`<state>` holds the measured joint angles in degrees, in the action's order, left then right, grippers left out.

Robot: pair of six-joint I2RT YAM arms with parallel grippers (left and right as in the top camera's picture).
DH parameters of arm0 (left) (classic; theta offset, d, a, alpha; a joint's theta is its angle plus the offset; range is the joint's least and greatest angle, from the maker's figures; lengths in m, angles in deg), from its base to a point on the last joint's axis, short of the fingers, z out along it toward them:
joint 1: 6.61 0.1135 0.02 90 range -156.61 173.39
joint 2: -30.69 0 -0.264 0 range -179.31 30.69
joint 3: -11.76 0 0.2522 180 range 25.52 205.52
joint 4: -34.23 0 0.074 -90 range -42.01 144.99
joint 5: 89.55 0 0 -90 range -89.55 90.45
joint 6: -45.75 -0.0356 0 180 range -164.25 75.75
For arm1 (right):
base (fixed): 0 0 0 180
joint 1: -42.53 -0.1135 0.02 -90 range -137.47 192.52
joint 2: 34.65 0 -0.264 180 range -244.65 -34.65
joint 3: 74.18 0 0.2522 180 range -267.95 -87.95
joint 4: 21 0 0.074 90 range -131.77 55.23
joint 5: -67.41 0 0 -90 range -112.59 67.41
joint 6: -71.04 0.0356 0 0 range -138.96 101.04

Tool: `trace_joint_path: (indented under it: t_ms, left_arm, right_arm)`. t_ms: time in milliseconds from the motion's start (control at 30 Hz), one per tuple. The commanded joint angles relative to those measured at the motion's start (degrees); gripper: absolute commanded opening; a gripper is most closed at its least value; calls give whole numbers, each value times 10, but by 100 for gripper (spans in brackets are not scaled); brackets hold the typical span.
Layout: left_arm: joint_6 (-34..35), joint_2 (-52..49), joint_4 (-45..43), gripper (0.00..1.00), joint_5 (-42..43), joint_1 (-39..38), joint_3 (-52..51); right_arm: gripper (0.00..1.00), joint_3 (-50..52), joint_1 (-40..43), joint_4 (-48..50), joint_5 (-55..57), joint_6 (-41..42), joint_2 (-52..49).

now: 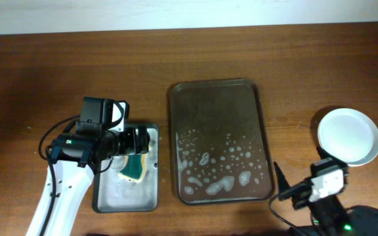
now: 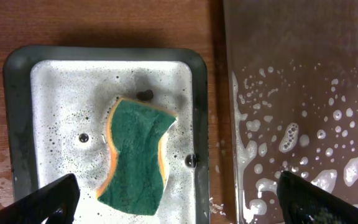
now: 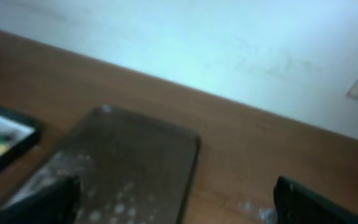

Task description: Clean dirty plates on tray and stack at the side

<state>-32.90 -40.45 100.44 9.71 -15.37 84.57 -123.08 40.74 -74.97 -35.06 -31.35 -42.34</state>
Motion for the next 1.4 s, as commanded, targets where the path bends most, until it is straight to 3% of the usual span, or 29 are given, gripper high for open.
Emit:
trace_joint_path:
  t_ms: [0,233,833,900,967,1167,1367]
  left_arm:
    - [-3,4,-1,100,6,3,11]
    - [-3,4,-1,100,6,3,11]
    - [-3,14,-1,100,4,3,10]
    - [-8,71,-12,100,-60,-1,7]
    - [-11,166,-87,100,-78,-1,-31]
    - [-47,475,-311,100,-76,41,-253]
    - [-47,672,-456,100,-76,52,-438]
  right_arm:
    - [99,119,4,114,16,-7,70]
    - [99,337,5,401,16,-7,75]
    - [99,348,3,366,26,-9,73]
    - [99,348,3,366,26,-9,73]
    - [99,348,3,366,26,-9,73]
    - [99,348,3,366,26,-9,73]
    - [99,348,3,366,26,-9,73]
